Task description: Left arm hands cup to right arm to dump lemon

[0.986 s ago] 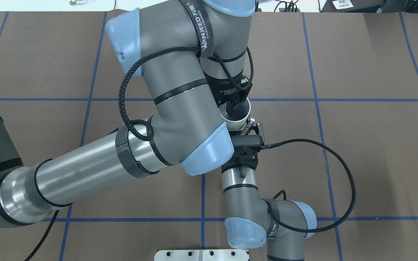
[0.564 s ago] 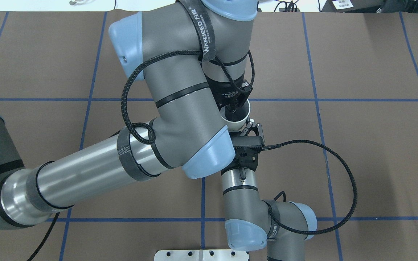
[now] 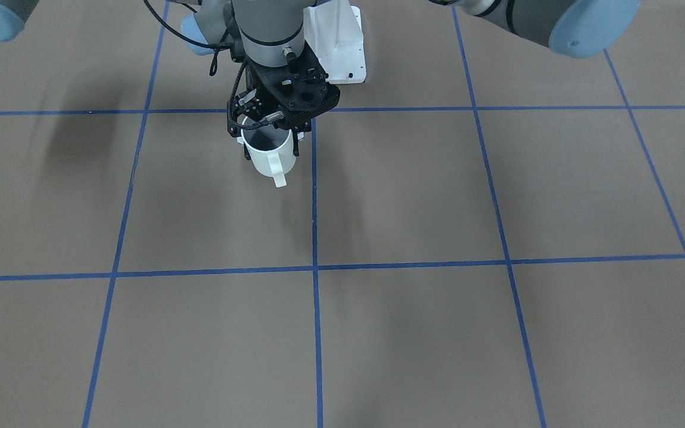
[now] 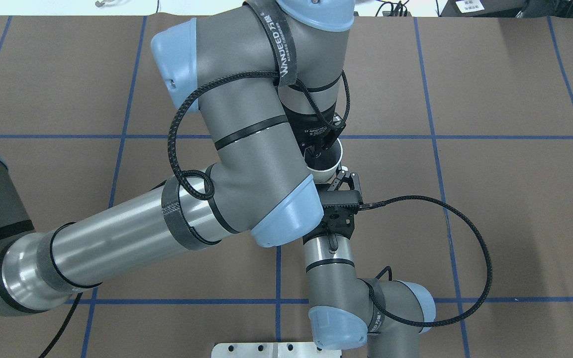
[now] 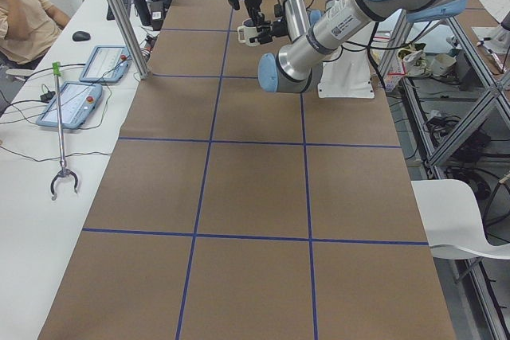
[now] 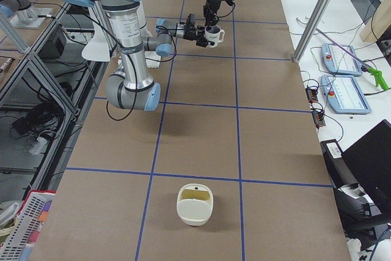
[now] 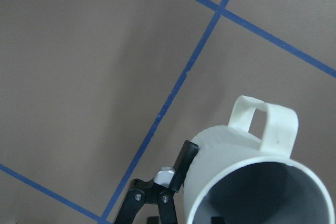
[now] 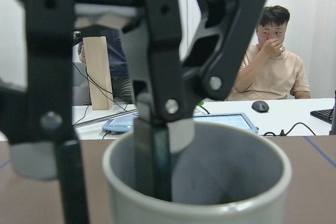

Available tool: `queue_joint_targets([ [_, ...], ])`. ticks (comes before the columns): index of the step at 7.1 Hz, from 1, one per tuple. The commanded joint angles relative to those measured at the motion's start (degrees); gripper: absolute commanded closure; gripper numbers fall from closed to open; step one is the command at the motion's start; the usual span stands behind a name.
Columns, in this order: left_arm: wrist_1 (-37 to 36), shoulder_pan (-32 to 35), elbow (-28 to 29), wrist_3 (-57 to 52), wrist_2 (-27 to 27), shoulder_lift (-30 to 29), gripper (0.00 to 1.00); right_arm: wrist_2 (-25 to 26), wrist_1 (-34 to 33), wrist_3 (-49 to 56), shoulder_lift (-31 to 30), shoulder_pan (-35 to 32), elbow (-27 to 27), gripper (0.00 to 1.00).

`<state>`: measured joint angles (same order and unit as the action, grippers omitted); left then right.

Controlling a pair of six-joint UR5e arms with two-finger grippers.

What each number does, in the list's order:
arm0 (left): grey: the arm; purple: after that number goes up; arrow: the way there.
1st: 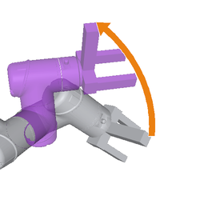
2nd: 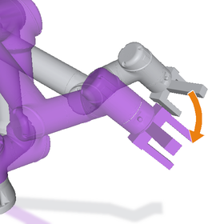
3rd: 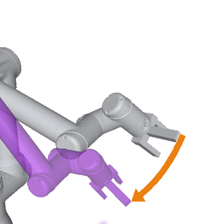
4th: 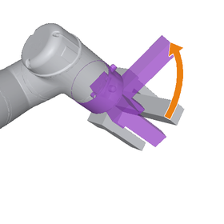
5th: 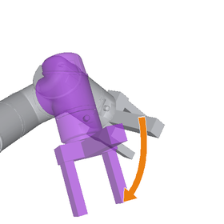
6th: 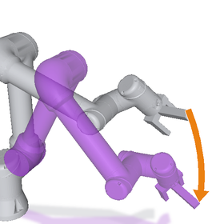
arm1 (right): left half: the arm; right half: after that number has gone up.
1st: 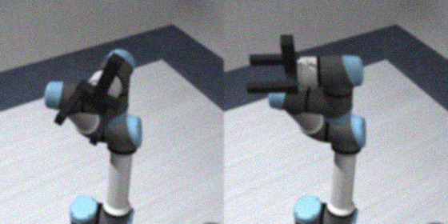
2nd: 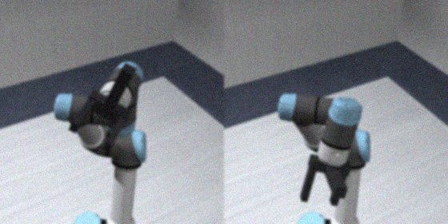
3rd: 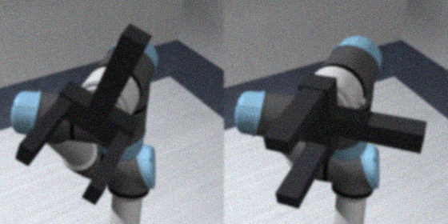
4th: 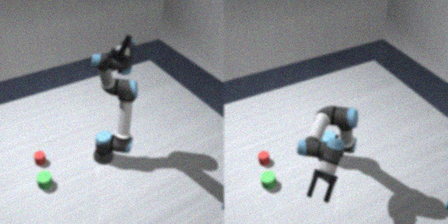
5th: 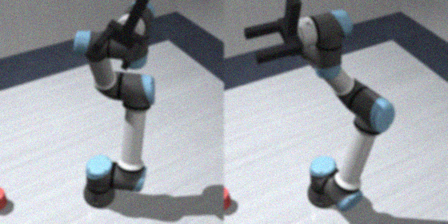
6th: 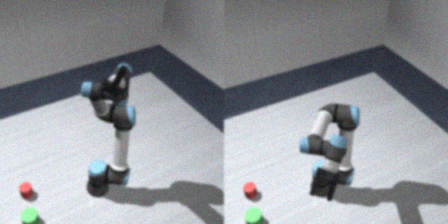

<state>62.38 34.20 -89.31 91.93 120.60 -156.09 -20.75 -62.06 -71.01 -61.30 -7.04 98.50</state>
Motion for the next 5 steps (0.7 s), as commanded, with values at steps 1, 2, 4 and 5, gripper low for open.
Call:
queue_joint_targets([
  [1,0.0,0.0,0.0,0.0,0.0,-0.1,1.00,-0.1,0.0,0.0,-0.3,0.1,0.5,0.68],
  [2,-0.1,-0.2,0.0,0.0,0.0,-0.1,1.00,-0.3,-0.1,0.3,-0.5,0.2,1.1,0.41],
  [4,0.0,-0.2,-0.1,0.0,0.1,-0.2,1.00,-0.3,-0.1,0.7,-0.6,0.9,0.6,0.00],
  [5,0.0,-0.1,-0.3,0.0,0.1,-0.2,1.00,-0.2,-0.2,0.7,-1.3,1.8,0.1,0.00],
])
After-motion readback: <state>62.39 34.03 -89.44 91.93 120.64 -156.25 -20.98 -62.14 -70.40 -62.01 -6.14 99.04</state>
